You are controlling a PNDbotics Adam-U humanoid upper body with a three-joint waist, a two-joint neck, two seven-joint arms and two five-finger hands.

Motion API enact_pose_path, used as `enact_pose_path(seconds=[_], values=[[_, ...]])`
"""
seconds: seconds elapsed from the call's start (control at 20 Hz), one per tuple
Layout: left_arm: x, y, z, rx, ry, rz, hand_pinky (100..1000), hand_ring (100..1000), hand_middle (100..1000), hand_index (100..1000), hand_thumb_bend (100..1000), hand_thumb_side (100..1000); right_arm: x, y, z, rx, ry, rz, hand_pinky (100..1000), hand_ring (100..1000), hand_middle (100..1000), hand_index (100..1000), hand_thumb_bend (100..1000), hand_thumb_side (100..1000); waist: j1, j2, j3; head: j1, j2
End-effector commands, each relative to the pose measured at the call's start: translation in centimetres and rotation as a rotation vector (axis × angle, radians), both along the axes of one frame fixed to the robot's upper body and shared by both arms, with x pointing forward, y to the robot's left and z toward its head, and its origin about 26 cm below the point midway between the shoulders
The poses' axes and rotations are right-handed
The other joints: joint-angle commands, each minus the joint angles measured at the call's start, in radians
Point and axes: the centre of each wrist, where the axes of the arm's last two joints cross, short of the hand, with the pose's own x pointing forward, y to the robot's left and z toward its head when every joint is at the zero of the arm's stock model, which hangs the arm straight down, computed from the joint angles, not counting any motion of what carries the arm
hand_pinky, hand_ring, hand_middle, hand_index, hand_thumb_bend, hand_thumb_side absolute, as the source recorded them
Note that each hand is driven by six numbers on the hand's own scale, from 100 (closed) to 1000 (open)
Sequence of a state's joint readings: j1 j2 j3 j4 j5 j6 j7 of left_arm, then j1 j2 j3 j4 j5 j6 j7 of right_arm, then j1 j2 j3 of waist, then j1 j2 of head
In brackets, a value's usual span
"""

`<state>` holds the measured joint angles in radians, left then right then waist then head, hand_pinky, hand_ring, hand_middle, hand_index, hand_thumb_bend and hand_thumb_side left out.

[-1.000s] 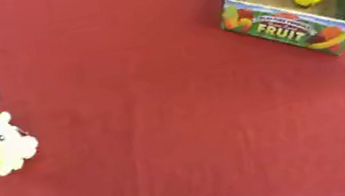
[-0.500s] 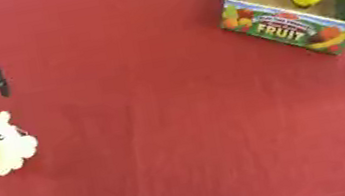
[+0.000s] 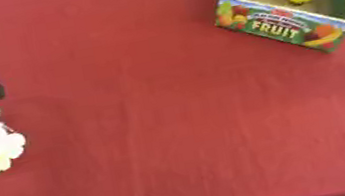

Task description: Pick up the objects with one hand, pass them to the other hand, and then place them into the box on the other side of the table.

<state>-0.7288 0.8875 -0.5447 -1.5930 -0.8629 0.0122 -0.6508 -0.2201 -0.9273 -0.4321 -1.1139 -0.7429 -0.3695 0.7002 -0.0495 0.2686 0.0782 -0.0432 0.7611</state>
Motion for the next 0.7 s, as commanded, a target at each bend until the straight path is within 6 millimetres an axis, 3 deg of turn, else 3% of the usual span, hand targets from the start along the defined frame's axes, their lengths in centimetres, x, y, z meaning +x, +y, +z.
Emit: enact_pose_path(seconds=[0.05, 0.25, 0.45, 0.7], values=[[0.09, 0.91, 1.03, 0.015, -0.019, 0.015, 794, 768, 739, 762, 846, 100, -0.18, -0.44, 1.57, -0.042, -0.016, -0.009, 883, 1000, 650, 867, 100, 596, 0.002, -0.01, -0.003, -0.003, -0.015], [0.22, 1.25, 0.86, 0.019, -0.006, 0.026, 792, 767, 734, 754, 833, 100, -0.15, -0.4, 1.4, -0.048, -0.011, -0.009, 884, 1000, 650, 869, 100, 598, 0.002, -0.007, -0.005, -0.001, -0.02], [0.47, 1.51, 0.38, 0.026, 0.036, 0.056, 763, 739, 669, 700, 810, 100, -0.15, -0.37, 1.24, -0.051, -0.01, -0.009, 885, 1000, 652, 871, 100, 595, 0.001, -0.006, -0.007, -0.001, -0.02], [0.64, 1.71, 0.25, 0.019, 0.075, 0.098, 713, 688, 610, 633, 558, 100, -0.22, -0.4, 1.15, -0.054, -0.009, 0.0, 891, 1000, 656, 875, 100, 587, -0.001, -0.006, -0.007, 0.003, -0.019]])
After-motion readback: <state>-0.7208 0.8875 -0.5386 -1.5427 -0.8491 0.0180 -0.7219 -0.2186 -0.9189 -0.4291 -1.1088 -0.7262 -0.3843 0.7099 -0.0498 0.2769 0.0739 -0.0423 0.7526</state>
